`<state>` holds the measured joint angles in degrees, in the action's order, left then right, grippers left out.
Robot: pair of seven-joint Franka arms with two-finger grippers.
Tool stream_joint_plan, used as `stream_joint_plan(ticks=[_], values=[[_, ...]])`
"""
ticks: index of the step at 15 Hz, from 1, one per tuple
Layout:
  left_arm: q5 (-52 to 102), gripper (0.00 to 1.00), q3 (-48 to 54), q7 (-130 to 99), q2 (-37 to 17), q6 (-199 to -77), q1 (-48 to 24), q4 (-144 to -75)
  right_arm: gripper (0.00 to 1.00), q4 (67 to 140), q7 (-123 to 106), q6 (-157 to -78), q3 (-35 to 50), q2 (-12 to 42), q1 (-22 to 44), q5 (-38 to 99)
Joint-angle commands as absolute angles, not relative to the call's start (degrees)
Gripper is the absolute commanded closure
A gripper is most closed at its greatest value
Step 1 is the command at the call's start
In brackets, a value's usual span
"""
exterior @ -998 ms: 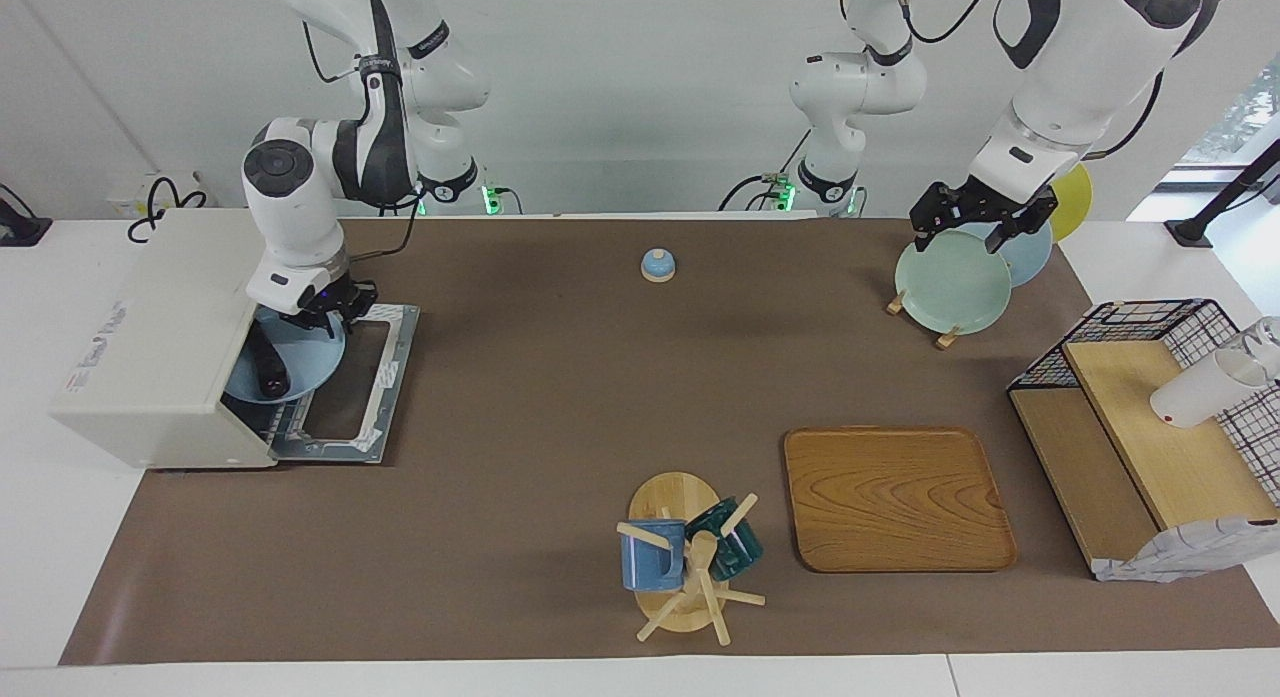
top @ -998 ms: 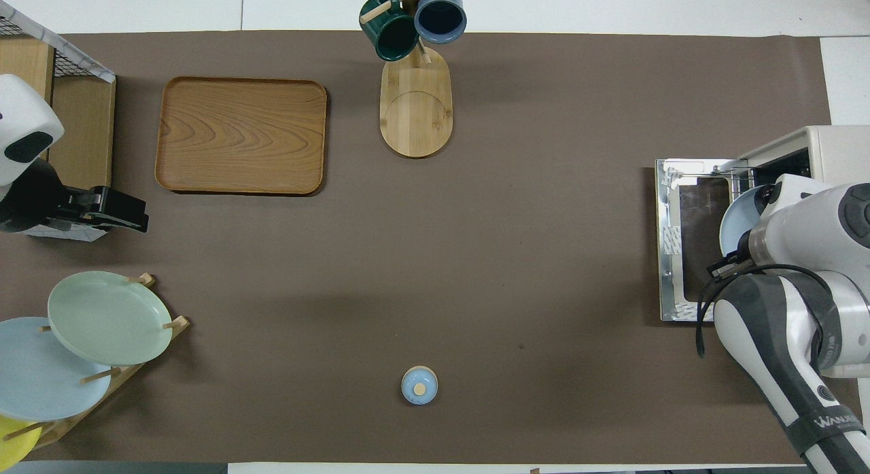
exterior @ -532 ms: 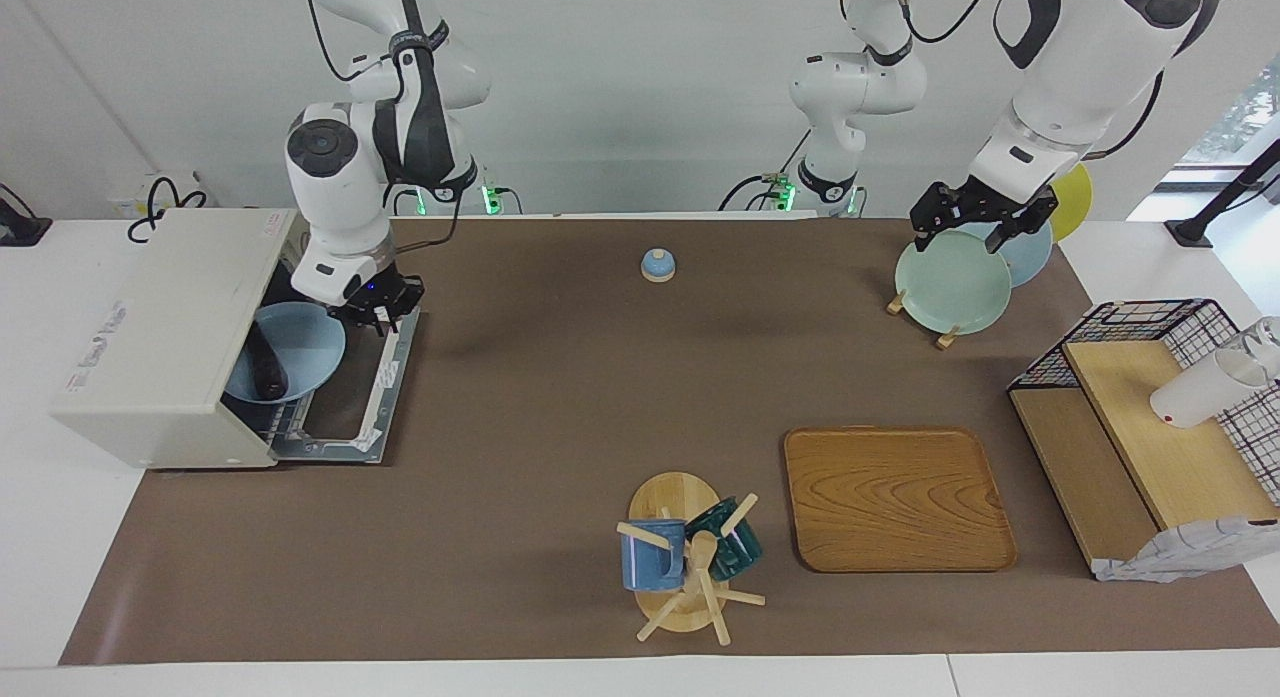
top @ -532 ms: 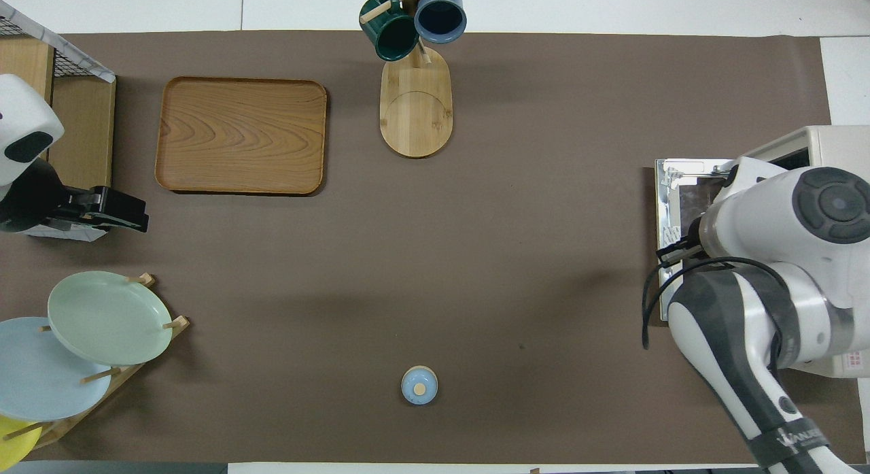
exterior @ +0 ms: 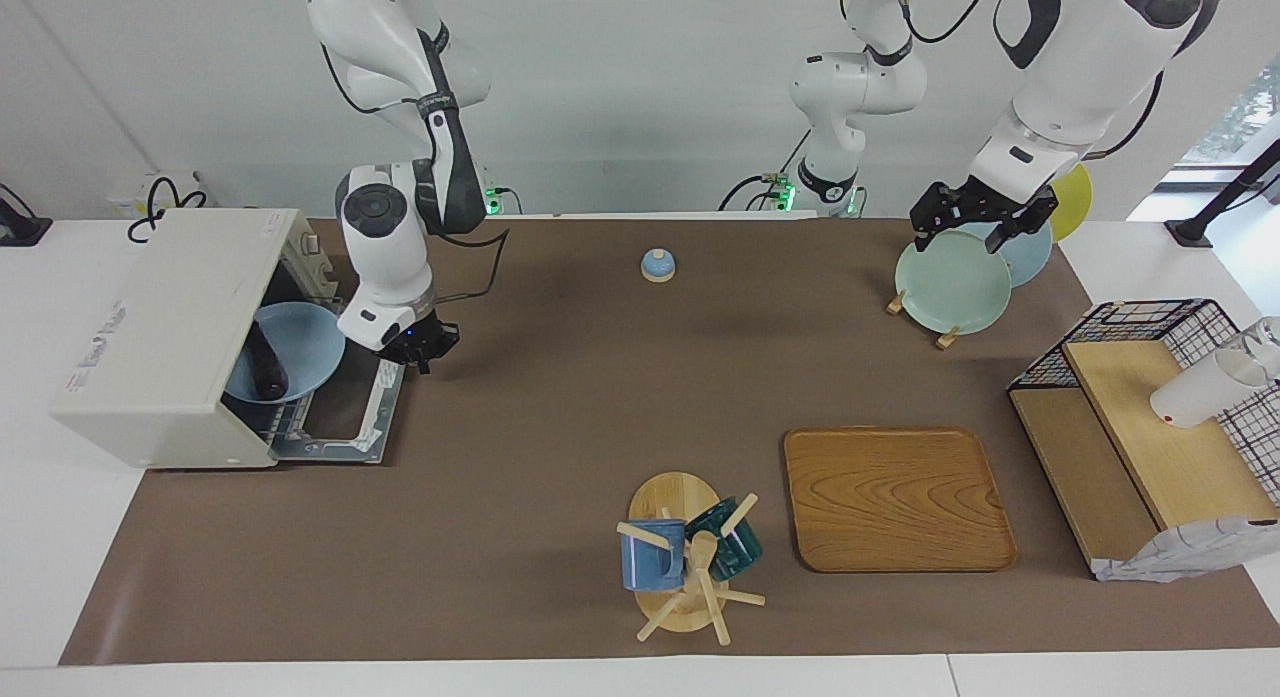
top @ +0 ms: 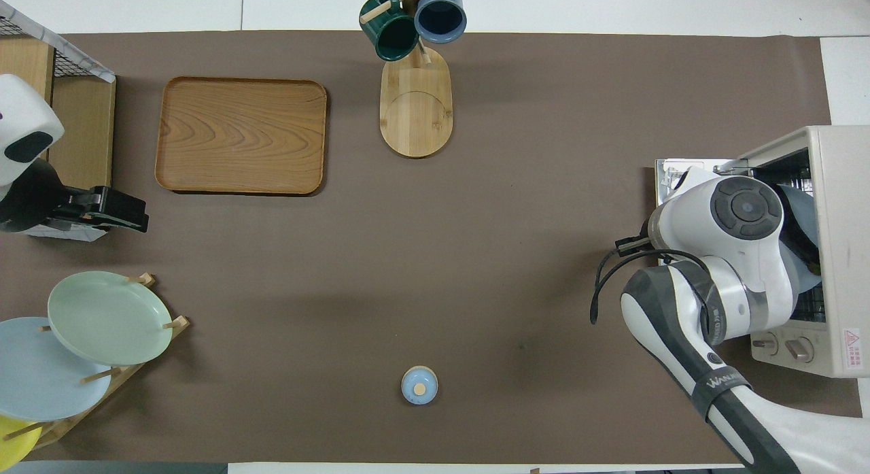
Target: Put eggplant into oven
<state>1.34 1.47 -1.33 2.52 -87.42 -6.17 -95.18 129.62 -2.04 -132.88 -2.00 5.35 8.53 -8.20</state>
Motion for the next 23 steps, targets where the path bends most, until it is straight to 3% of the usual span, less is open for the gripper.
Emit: stream_joint_plan(ticks=[1,17,23], values=[[1.93,0.0,1.58,-1.41,3.16,-86.84,-5.54,-95.19,1.0,130.08,-1.93,-134.03,-1.67,5.98,7.91,-7.65],[1.93,0.0,1.58,-1.41,3.16,-86.75,-5.54,-95.19,1.0,129.47,-4.48,-134.65,-1.67,7.65,7.12,-22.05],[1.93,0.0,1.58,-1.41,3.25,-86.75,-5.54,-95.19,1.0,121.66,-12.82,-125.61,-1.5,6.86,6.77,-22.94]])
